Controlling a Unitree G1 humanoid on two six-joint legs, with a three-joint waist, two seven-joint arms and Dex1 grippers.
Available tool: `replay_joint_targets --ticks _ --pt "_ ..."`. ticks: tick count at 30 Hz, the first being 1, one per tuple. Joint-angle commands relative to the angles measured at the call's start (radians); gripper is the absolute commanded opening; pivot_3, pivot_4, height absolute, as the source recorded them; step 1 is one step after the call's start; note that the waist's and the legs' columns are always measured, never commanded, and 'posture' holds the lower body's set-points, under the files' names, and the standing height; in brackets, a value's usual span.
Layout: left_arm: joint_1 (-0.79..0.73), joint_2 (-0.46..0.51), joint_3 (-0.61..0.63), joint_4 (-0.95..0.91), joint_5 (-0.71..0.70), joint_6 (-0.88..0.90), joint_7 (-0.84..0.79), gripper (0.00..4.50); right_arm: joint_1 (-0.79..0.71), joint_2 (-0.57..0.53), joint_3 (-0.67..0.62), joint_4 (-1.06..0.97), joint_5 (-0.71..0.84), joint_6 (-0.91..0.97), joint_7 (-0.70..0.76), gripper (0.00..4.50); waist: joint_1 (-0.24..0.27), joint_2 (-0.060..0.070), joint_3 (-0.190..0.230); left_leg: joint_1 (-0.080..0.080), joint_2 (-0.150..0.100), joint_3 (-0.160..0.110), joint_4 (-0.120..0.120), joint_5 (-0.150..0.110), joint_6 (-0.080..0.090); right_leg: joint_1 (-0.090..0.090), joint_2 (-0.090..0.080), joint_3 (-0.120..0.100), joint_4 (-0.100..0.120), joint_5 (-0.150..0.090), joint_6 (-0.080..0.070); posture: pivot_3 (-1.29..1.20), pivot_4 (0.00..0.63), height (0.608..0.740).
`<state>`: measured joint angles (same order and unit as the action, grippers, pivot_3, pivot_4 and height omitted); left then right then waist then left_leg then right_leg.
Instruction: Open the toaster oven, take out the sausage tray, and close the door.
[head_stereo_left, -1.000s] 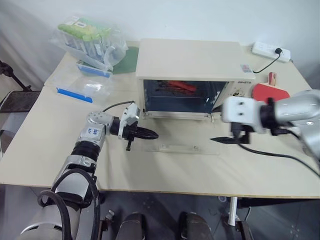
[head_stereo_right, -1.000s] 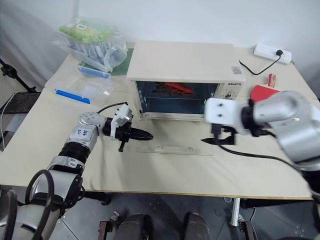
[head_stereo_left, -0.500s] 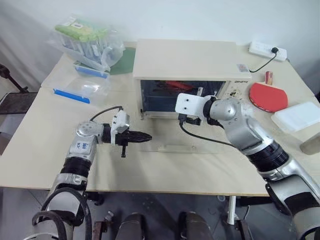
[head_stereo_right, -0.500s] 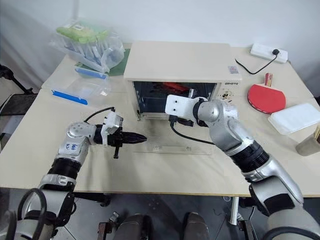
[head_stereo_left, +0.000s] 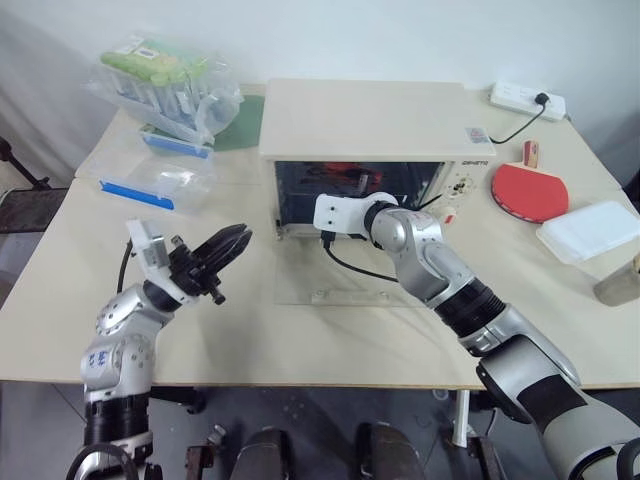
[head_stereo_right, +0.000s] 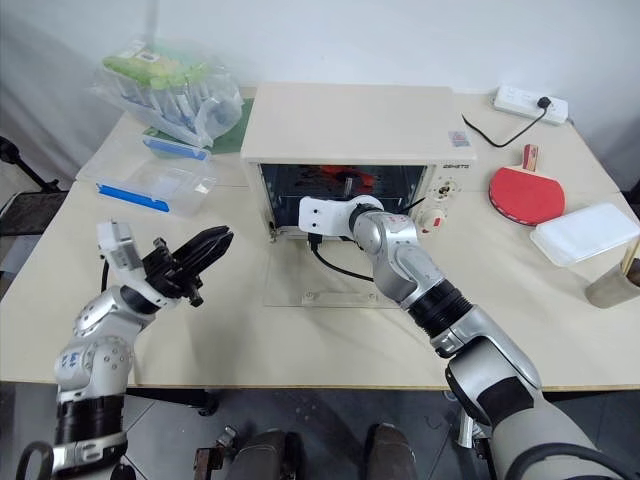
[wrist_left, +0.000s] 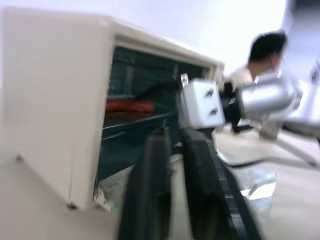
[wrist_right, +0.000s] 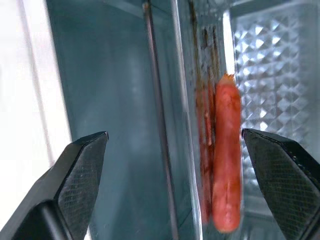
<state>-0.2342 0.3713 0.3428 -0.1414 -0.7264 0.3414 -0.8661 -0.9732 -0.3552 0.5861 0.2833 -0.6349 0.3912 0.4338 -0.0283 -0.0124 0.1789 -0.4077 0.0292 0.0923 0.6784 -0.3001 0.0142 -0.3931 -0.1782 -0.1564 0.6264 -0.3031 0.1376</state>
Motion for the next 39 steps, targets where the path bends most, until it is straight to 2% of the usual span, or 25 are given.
replay_joint_targets --ticks 1,4,9,10,16,29,39 --pt "0.045 -0.016 0.028 -0.119 -0.058 0.012 0.080 1.99 0.011 0.024 0.005 -0.001 -0.061 0.011 -0.034 4.50 0.000 0.000 0.000 0.001 0.000 0.000 0.000 0.000 0.000 0.001 0.000 0.000 0.000 0.000 0.000 0.00 0.150 0.740" --pt "0.069 -0.030 0.033 -0.148 -0.079 0.015 0.122 2.84 0.017 0.050 -0.007 0.015 -0.100 0.049 -0.064 3.94 0.000 0.000 0.000 0.001 0.000 0.000 0.000 0.000 0.000 0.001 0.000 0.000 0.000 0.000 0.000 0.00 0.150 0.740" --pt "0.097 -0.029 0.036 -0.174 -0.128 0.032 0.146 4.38 0.023 0.086 -0.006 0.048 -0.159 0.097 -0.121 2.19 -0.003 0.000 0.000 0.001 0.000 0.001 -0.001 0.000 -0.001 0.000 0.001 0.001 0.000 0.000 0.000 0.00 0.150 0.740" --pt "0.099 -0.024 0.035 -0.174 -0.132 0.034 0.146 4.50 0.025 0.091 -0.008 0.052 -0.164 0.098 -0.129 1.85 -0.003 0.000 0.000 0.001 0.000 0.001 -0.001 0.000 -0.001 0.000 0.001 0.001 0.000 0.000 -0.001 0.00 0.150 0.740" --pt "0.102 -0.016 0.031 -0.175 -0.143 0.040 0.156 4.50 0.032 0.103 -0.006 0.063 -0.202 0.067 -0.205 0.03 -0.002 0.000 0.000 0.001 0.000 0.002 -0.001 0.000 -0.001 0.000 0.001 0.001 0.000 0.000 -0.001 0.00 0.150 0.740" --pt "0.096 -0.007 0.027 -0.159 -0.157 0.065 0.193 4.50 0.102 0.078 -0.012 -0.033 -0.277 -0.012 -0.290 0.03 -0.003 0.000 0.000 0.001 0.000 0.002 -0.003 0.000 -0.001 0.000 0.001 0.001 -0.002 0.000 -0.001 0.00 0.150 0.740" --pt "0.079 0.010 0.024 -0.123 -0.163 0.087 0.176 4.50 0.150 0.028 -0.024 -0.175 -0.294 -0.064 -0.195 0.03 -0.005 0.000 0.000 0.001 0.001 0.002 -0.007 0.000 -0.002 -0.001 0.002 0.001 -0.005 -0.001 -0.001 0.00 0.150 0.740"
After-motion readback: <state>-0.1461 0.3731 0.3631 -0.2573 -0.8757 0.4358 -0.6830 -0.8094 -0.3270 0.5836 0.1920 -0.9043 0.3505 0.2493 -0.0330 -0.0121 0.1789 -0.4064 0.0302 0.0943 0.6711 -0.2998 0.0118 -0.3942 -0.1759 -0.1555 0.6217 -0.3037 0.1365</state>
